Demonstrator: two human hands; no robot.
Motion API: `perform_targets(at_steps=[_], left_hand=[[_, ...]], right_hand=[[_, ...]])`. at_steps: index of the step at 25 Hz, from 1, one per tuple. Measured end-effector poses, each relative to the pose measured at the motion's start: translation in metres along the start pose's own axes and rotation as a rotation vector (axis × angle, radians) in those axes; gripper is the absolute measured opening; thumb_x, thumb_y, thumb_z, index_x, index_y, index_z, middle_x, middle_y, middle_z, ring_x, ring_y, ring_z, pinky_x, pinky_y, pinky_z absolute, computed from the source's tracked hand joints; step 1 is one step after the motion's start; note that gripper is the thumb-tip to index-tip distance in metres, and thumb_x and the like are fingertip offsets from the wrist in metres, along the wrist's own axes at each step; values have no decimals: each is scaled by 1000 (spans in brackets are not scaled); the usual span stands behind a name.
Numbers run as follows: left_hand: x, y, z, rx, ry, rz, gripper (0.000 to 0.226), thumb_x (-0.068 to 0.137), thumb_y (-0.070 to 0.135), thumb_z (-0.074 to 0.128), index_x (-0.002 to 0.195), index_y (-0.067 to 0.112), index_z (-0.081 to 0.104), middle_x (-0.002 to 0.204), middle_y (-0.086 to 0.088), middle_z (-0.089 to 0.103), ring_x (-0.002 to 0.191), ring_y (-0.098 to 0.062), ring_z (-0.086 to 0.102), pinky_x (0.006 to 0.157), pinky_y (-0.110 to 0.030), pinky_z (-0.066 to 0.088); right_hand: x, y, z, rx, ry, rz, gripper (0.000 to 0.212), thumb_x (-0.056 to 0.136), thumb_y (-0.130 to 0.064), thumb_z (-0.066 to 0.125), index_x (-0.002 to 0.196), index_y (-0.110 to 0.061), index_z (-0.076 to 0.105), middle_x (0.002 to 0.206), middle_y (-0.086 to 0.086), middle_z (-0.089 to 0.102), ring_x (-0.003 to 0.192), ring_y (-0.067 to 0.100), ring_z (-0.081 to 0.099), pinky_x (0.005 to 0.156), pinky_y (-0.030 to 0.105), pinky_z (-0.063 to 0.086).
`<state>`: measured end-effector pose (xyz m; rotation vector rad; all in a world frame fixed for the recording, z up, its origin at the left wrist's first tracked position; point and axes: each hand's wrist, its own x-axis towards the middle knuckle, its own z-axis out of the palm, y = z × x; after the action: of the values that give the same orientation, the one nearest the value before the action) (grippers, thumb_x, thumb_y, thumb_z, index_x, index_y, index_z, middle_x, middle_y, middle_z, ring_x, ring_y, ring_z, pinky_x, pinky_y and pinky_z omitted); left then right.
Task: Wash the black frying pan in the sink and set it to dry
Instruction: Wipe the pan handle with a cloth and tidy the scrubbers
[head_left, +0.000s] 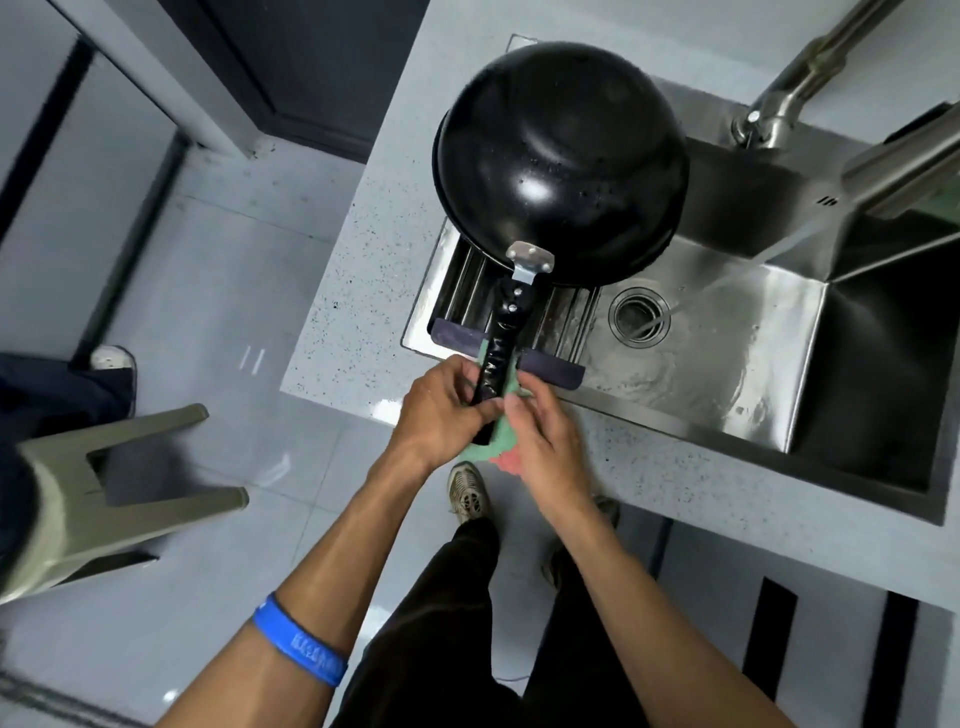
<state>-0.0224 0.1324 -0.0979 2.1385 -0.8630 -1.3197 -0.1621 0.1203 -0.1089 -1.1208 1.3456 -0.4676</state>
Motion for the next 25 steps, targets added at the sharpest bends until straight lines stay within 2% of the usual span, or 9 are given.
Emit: perform_targets(at_steps=[3,5,9,13,16,18,20,23,25], left_hand=[[-8,-7,23,-194,-200,25,30,74,10,57,101,22,58,95,-10,67,88,-25,66,81,-46,57],[-11,-15,34,-175,-223,46,35,75,7,54,106,23,55,100,-9,58,92,-25,58,85,-43,54],[-11,-36,29,427,124,259,26,94,37,54,110,17,49,104,1,44,94,-17,39,80,-29,37],[14,-51,-30,767,134,412,34,75,32,70,105,23,55,106,2,48,99,-23,43,84,-35,30],[21,-51,-54,894,241,381,50,66,28,75,112,23,57,110,-2,50,99,-24,42,82,-36,34],[10,-58,-43,881,297,340,51,73,21,72,121,18,55,114,-6,51,95,-23,43,78,-35,37],[9,-67,-37,843,296,389,42,76,9,67,117,13,58,112,-8,55,95,-26,48,87,-38,41],[45,-49,-68,775,250,492,28,68,-2,66,92,12,63,94,-6,57,88,-22,48,92,-39,39],[69,-25,-97,767,111,456,26,64,1,70,84,15,63,89,1,57,85,-19,49,87,-36,35]], right_hand=[[6,-12,-1,231,-78,247,31,96,-17,66,123,-31,56,116,-1,71,99,16,71,65,27,61],[8,-6,-7,-39,9,195,33,95,-7,63,124,-20,56,112,2,70,88,10,69,59,13,53],[7,19,-19,-508,84,21,42,84,-22,64,125,-16,60,112,6,62,101,25,62,86,33,52],[6,19,-18,-924,98,-108,38,89,-34,64,121,-13,62,110,7,62,99,26,57,81,35,48],[1,17,-21,-869,128,29,48,89,-44,66,126,-17,54,110,3,66,99,26,61,82,41,53],[-6,15,-18,-894,224,-123,40,92,-38,66,122,-13,56,108,5,64,97,28,59,79,42,53],[-14,8,-10,-972,213,-465,23,94,-27,56,111,-12,62,103,6,65,92,28,60,76,40,51],[3,-12,23,-1070,-123,-833,27,84,-17,54,106,-11,68,110,6,67,101,29,63,85,42,53],[34,-30,51,-1154,-322,-870,38,82,-12,58,120,-12,66,137,10,58,131,34,50,111,47,39]])
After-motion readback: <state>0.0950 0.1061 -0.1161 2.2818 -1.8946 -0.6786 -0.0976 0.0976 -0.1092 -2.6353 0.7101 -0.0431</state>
